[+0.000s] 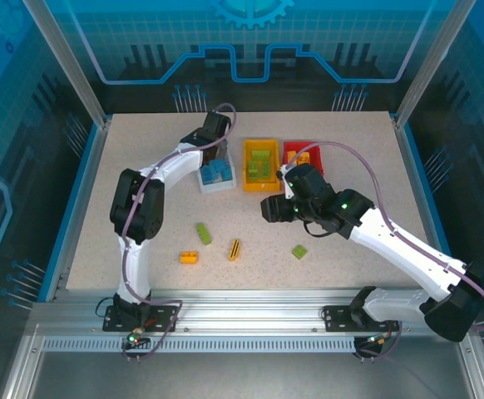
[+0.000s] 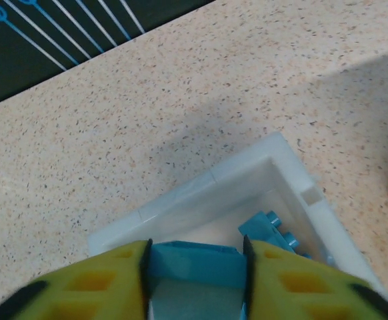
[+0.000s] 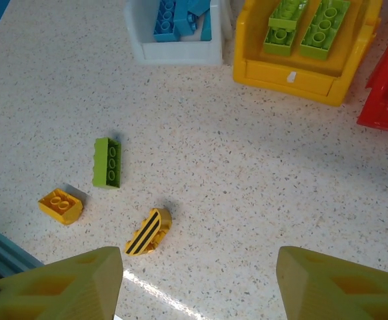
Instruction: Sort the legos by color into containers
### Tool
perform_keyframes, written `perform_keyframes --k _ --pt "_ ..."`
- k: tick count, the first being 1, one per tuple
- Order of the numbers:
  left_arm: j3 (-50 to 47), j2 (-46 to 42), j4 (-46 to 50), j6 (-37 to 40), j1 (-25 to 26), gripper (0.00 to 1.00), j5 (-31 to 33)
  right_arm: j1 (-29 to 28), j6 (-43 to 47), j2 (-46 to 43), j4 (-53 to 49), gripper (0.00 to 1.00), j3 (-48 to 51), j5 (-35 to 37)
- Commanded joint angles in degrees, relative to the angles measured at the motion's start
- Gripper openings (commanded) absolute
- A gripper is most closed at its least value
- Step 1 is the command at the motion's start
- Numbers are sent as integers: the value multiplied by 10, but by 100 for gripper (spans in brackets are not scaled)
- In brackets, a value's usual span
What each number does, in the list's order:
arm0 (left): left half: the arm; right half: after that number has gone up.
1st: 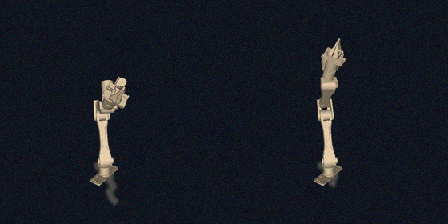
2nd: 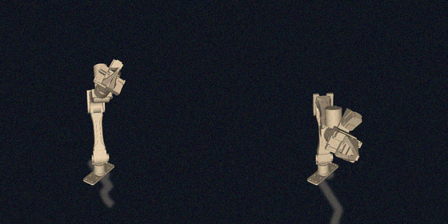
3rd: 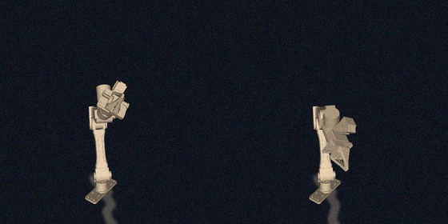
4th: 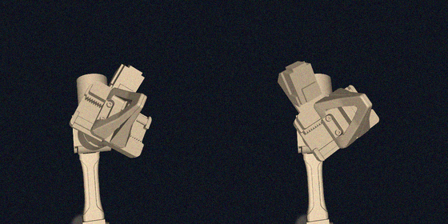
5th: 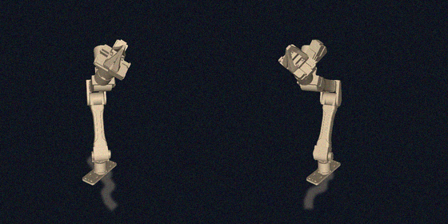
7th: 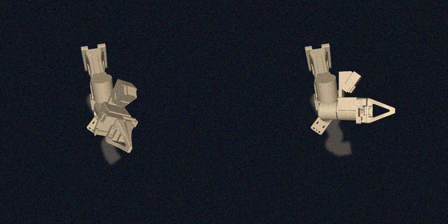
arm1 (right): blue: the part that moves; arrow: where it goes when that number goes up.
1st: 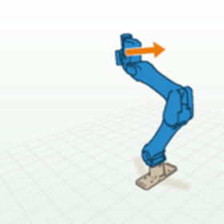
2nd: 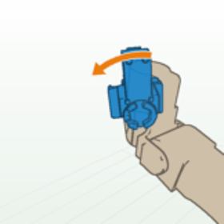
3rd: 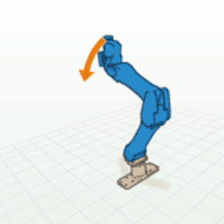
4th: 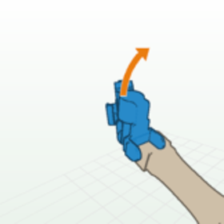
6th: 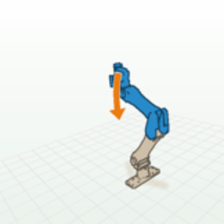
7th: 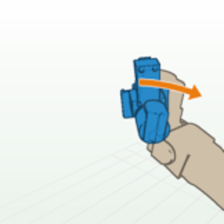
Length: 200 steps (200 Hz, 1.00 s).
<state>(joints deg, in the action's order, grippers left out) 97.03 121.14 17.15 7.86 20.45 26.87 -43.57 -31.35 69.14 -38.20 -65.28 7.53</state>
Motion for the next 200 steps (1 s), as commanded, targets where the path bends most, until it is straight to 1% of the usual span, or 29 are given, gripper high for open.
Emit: perform_keyframes --k 1,15,27,63,80,94,114,116,127,140,156,172,187,200 --pt "22 8 37 -16 -5 60 21 -8 -8 -2 10 65 -1 10" --pt "20 -7 41 -25 -5 66 9 -8 -7 -2 8 65 3 12" --pt "14 -27 40 -35 -4 68 -3 -8 -7 -3 7 65 8 14" --pt "-23 -114 35 -68 10 71 -37 -10 -19 -11 -4 64 35 23" --pt "-50 -168 35 -83 26 71 -39 -18 -31 -16 -17 64 50 42" --pt "-82 -222 39 -112 38 71 -48 -23 -53 -19 -37 64 59 64" --pt "-150 -311 38 -169 61 72 -102 -26 -118 -17 -83 63 75 98" --pt "-159 -322 36 -175 63 72 -112 -26 -118 -17 -83 63 75 98" --pt "-212 -377 21 -205 81 72 -167 -27 -180 -13 -118 61 87 117" --pt "-277 -441 -9 -225 108 73 -245 -29 -254 -9 -144 60 110 123" --pt "-355 -514 -42 -237 151 75 -311 -30 -335 -5 -139 61 145 110" --pt "-422 -578 -56 -255 190 76 -342 -29 -392 5 -109 66 192 88" --pt "-472 -627 -56 -280 219 76 -351 -27 -429 21 -80 71 211 71" --pt "-506 -661 -55 -304 239 76 -352 -27 -450 36 -59 72 216 64"
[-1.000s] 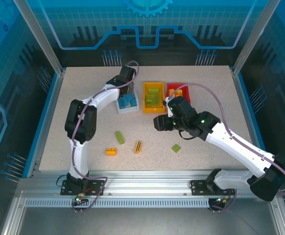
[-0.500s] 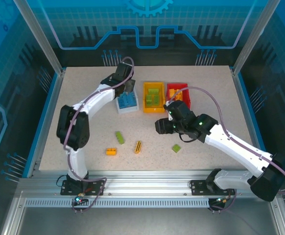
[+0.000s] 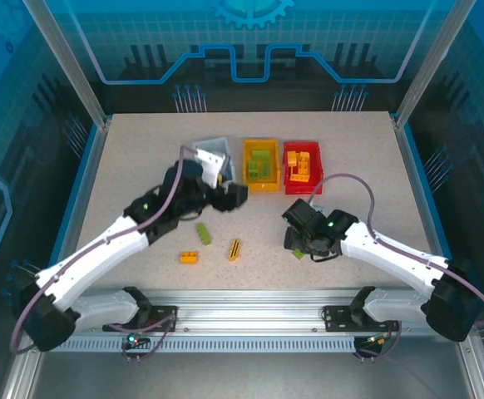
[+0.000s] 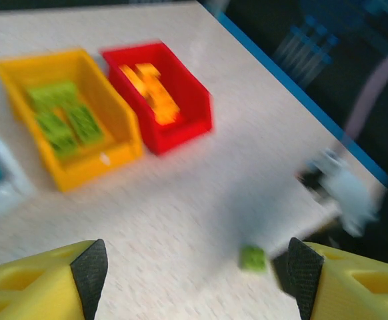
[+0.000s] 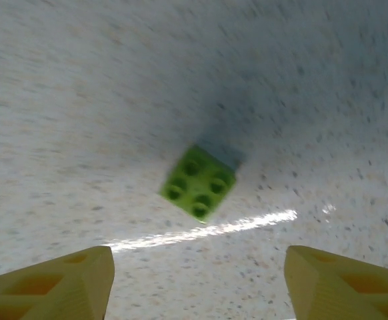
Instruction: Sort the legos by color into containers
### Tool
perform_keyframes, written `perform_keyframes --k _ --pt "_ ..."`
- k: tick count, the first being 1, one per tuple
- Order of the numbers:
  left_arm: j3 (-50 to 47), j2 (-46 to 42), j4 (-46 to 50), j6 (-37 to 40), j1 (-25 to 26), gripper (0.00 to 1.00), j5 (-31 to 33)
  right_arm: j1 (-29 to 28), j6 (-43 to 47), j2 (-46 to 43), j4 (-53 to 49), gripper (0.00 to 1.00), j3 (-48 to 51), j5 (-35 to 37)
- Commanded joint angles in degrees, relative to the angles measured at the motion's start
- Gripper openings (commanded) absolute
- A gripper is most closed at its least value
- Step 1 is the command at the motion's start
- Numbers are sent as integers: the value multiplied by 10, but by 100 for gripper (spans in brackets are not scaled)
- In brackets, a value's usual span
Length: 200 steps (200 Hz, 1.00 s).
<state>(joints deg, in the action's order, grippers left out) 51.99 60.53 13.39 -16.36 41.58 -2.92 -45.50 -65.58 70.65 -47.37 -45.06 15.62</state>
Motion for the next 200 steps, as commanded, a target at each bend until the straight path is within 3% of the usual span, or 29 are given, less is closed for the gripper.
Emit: perform_keyframes --k 1,34,72,95,130,149,178,200 --pt "-57 -57 -17 -64 29 76 -54 -7 -109 22 34 72 14 -17" --pt "-114 -112 -12 -89 65 75 -32 15 -153 52 70 74 32 -33" --pt "-124 -120 -7 -91 68 75 -26 42 -164 88 119 72 43 -57" --pt "-124 -122 -6 -91 69 74 -22 52 -164 109 139 64 49 -66" --pt "-123 -127 -1 -91 70 74 -13 55 -152 128 144 45 49 -53" --pt "-123 -133 3 -93 70 74 1 51 -112 130 140 30 30 -36" --pt "-116 -152 38 -115 70 74 77 15 7 132 95 27 -68 35" --pt "-114 -171 64 -134 69 74 146 21 111 173 84 27 -174 39"
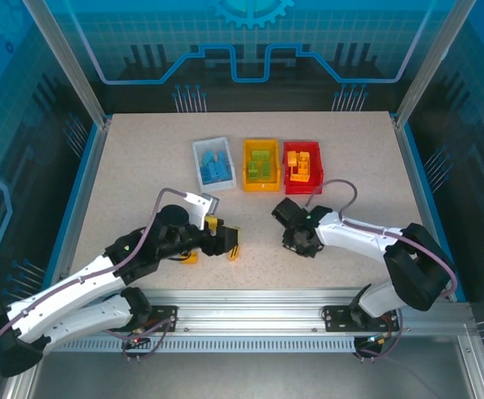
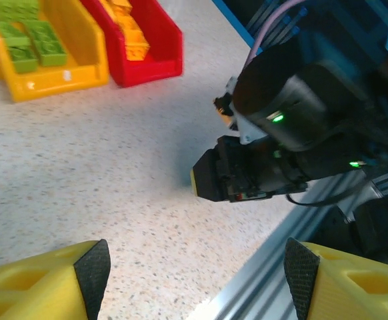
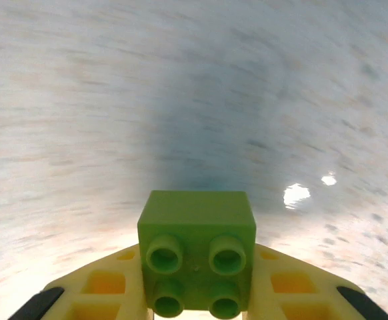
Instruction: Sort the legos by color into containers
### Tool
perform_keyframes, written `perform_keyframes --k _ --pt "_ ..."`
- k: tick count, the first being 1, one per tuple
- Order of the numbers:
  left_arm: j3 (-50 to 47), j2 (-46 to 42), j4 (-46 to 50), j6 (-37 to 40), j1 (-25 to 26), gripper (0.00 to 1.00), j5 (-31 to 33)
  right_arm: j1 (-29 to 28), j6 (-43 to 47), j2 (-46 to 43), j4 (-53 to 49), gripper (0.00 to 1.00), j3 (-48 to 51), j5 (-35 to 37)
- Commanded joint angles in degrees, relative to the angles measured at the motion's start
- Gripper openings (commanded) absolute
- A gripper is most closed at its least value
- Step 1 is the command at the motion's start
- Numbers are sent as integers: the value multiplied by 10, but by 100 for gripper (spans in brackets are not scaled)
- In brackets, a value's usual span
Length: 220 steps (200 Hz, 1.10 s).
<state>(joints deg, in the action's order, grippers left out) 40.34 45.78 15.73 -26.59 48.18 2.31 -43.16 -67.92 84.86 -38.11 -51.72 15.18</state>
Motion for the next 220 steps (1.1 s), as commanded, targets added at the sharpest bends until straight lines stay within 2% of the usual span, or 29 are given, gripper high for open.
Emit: perform_keyframes --k 1,31,66,97,114,143,155,179,188,220 --pt "2 -25 41 -32 3 74 96 -2 139 34 -8 27 -113 42" --pt "10 -31 71 -48 3 74 153 42 242 155 -28 27 -288 13" --pt "13 -26 87 -61 3 74 161 102 296 319 -84 28 -506 -20" --pt "18 -24 109 -67 3 74 166 137 314 453 -150 33 -686 -67" --pt "20 -21 124 -71 3 74 172 146 321 508 -176 40 -754 -88" --pt "22 -10 145 -84 3 74 172 150 325 528 -191 56 -791 -102" --pt "21 -4 149 -91 3 74 169 149 327 519 -189 60 -791 -105" --pt "23 4 157 -100 3 74 167 144 332 487 -187 61 -776 -100" --pt "24 5 162 -103 3 73 170 140 334 449 -180 61 -759 -93" --pt "38 1 211 -122 3 71 202 105 354 316 -121 61 -630 -50"
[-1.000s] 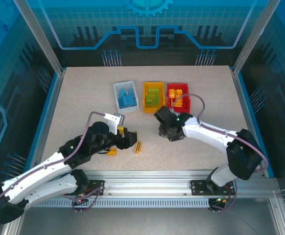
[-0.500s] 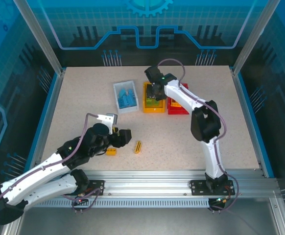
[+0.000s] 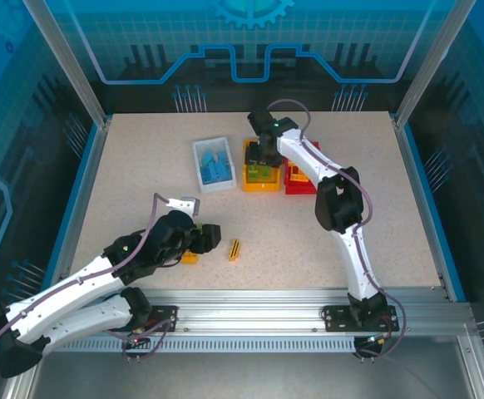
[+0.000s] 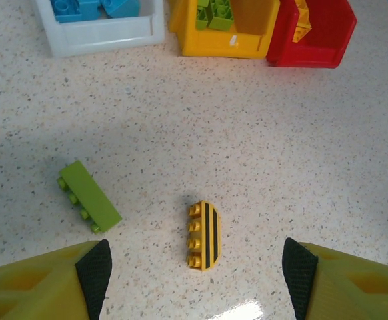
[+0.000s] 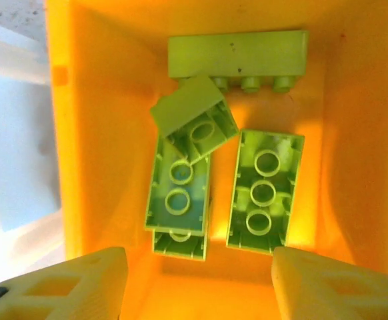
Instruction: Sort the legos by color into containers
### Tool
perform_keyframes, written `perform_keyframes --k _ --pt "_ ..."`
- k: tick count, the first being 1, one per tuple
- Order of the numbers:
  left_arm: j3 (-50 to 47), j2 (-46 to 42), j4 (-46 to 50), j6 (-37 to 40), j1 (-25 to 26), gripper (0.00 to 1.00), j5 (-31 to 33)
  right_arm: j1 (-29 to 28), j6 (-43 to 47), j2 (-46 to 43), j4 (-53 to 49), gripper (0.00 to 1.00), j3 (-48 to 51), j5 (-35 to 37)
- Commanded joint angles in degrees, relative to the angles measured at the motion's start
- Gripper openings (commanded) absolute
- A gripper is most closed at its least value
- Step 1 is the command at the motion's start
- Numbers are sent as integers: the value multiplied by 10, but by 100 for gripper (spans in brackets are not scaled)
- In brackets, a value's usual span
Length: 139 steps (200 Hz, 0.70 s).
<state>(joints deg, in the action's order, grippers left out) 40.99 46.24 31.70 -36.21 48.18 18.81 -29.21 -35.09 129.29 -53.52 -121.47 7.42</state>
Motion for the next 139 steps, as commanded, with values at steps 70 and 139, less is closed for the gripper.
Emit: perform_keyframes --k 70,139 --pt "26 -99 167 -70 2 71 106 -258 -95 -352 147 68 447 83" --pt "-16 -168 209 -104 2 71 96 -347 -257 -270 200 75 512 50"
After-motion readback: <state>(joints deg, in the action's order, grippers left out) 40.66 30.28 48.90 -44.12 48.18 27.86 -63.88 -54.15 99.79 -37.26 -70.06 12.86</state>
